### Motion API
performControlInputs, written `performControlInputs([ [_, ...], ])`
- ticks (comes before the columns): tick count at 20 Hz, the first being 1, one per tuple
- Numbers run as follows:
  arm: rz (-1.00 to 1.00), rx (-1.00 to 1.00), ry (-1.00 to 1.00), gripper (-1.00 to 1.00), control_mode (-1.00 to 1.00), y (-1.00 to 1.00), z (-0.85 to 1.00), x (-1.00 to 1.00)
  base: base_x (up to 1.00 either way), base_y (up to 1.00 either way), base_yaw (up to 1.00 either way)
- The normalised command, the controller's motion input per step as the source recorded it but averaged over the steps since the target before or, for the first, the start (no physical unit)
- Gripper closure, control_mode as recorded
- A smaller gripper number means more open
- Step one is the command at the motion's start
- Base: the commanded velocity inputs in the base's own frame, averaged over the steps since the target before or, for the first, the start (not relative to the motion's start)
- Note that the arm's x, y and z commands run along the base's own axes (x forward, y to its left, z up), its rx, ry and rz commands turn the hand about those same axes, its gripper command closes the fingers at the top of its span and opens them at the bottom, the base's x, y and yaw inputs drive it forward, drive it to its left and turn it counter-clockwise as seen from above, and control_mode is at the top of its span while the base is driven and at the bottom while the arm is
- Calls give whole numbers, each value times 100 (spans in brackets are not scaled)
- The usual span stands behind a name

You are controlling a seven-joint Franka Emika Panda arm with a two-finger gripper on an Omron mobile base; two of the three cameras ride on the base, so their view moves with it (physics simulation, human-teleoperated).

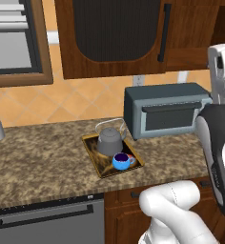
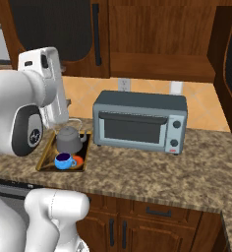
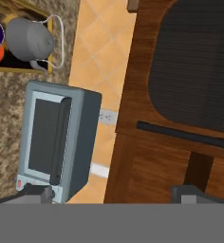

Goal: Pick the kettle from the counter and place it on the tray. Then pick the mug from the cabinet and place it on the tray. Then close the cabinet doors.

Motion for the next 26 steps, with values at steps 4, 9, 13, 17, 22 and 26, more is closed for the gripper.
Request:
performControlInputs([
  [4,-14,-5,3,-100,-100,-38,5,-30,0,0,0],
  [9,-15,-5,2,-100,-100,-35,3,-31,0,0,0],
  [13,-17,-3,3,-100,-100,-38,2,-31,0,0,0],
  [17,-22,0,0,-100,-100,-62,4,-40,0,0,0],
  [22,-30,0,0,-100,-100,-66,10,-34,0,0,0],
  [26,-37,0,6,-100,-100,-77,6,-17,0,0,0],
])
